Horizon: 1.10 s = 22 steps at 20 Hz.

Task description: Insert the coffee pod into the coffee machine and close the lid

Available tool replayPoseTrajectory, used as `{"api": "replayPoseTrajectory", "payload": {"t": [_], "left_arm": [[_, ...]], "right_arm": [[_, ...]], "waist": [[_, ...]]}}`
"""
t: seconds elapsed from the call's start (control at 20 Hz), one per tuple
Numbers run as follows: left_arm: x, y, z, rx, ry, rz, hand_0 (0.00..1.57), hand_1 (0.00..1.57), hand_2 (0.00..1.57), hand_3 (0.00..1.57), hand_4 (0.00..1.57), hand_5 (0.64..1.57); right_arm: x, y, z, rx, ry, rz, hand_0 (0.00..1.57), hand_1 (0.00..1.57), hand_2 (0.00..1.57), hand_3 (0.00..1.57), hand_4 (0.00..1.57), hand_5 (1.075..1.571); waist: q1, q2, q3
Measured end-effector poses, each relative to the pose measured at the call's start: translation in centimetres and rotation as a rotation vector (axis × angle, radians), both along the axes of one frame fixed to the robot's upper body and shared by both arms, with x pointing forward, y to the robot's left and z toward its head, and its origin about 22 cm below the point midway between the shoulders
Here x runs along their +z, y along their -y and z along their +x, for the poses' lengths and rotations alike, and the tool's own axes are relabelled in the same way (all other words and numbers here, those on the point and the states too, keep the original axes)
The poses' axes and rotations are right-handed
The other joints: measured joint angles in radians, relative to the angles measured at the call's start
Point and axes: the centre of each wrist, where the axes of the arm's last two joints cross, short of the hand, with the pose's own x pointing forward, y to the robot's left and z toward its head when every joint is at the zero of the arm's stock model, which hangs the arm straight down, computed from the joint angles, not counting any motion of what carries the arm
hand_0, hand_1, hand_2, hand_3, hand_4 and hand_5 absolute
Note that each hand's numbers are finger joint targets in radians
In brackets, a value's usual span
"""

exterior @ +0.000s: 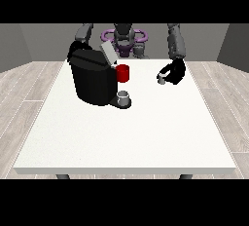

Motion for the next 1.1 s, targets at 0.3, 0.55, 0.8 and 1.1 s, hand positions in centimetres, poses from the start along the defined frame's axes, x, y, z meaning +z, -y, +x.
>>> {"api": "replayPoseTrajectory", "payload": {"t": [0.3,0.55,0.8,1.1], "left_arm": [[3.8,2.6,2.6,-0.102,0.006,-0.016,1.26,1.26,1.32,1.3,0.53,1.571],[7.4,4.2,4.3,-0.161,0.024,-0.02,1.27,1.27,1.34,1.29,0.55,1.571],[10.3,4.6,5.4,-0.166,0.057,-0.028,1.25,1.25,1.33,1.28,0.54,1.571],[14.2,5.2,6.7,-0.131,0.121,-0.014,1.02,1.02,1.21,1.23,0.5,1.571]], "right_arm": [[-2.1,1.6,0.0,-0.015,-0.047,-0.004,0.0,0.0,0.0,0.0,0.41,1.571],[-3.5,1.2,-0.3,-0.008,-0.063,-0.003,0.0,0.0,0.0,0.0,0.49,1.571],[-2.7,0.7,0.1,0.016,-0.047,-0.002,0.0,0.0,0.0,0.0,0.49,1.571],[-1.2,-0.1,0.8,0.053,0.003,-0.007,0.0,0.0,0.0,0.0,0.51,1.571]], "waist": [[0.025,-0.054,0.0004],[0.021,-0.085,0.0002],[-0.01,-0.076,0.0002],[-0.057,-0.046,-0.0001]]}}
